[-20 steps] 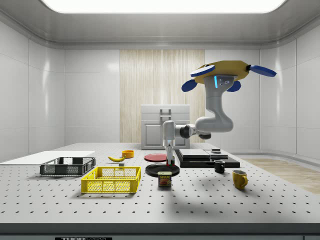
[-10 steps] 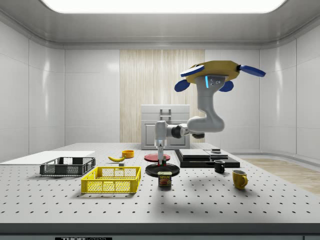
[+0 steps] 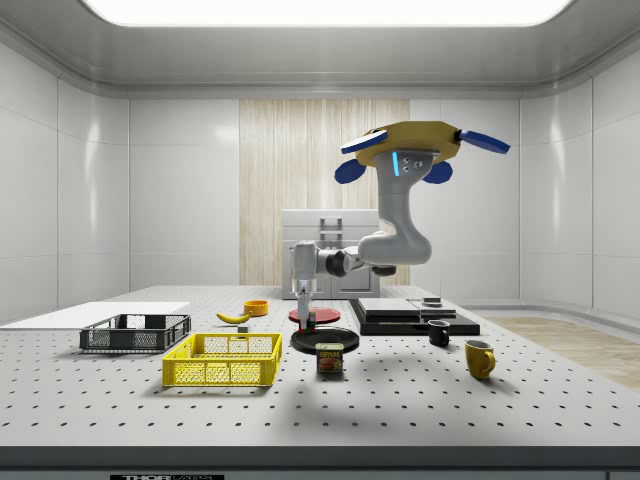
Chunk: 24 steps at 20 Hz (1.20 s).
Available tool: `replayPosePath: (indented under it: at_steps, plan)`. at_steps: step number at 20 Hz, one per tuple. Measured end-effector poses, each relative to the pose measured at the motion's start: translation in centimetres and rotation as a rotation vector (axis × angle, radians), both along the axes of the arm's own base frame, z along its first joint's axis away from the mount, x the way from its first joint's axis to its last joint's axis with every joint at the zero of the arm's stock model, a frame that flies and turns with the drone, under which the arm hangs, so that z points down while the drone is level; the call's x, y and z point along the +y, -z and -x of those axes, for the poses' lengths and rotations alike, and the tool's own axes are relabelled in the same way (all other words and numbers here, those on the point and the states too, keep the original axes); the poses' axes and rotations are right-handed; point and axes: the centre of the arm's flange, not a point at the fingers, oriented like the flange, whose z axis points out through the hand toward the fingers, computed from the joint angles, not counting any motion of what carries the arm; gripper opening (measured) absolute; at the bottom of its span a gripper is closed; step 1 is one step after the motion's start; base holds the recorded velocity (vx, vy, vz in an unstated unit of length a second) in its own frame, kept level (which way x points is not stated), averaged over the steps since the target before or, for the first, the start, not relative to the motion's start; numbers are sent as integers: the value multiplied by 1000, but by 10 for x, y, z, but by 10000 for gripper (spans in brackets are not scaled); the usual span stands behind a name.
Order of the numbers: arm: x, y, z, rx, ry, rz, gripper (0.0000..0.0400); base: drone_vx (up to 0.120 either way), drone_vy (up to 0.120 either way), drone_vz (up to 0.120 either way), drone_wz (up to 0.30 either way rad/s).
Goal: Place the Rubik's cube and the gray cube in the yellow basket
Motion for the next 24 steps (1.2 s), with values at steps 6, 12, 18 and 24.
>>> replayPosePath:
  at_steps: [6, 12, 18, 24]
  plan:
    - [0, 0, 0, 0, 0, 0, 325, 120, 0, 0, 0]
    - [0, 0, 0, 0, 0, 0, 325, 120, 0, 0, 0]
    - [0, 0, 0, 0, 0, 0, 325, 120, 0, 0, 0]
    - [0, 0, 0, 0, 0, 0, 325, 120, -40, 0, 0]
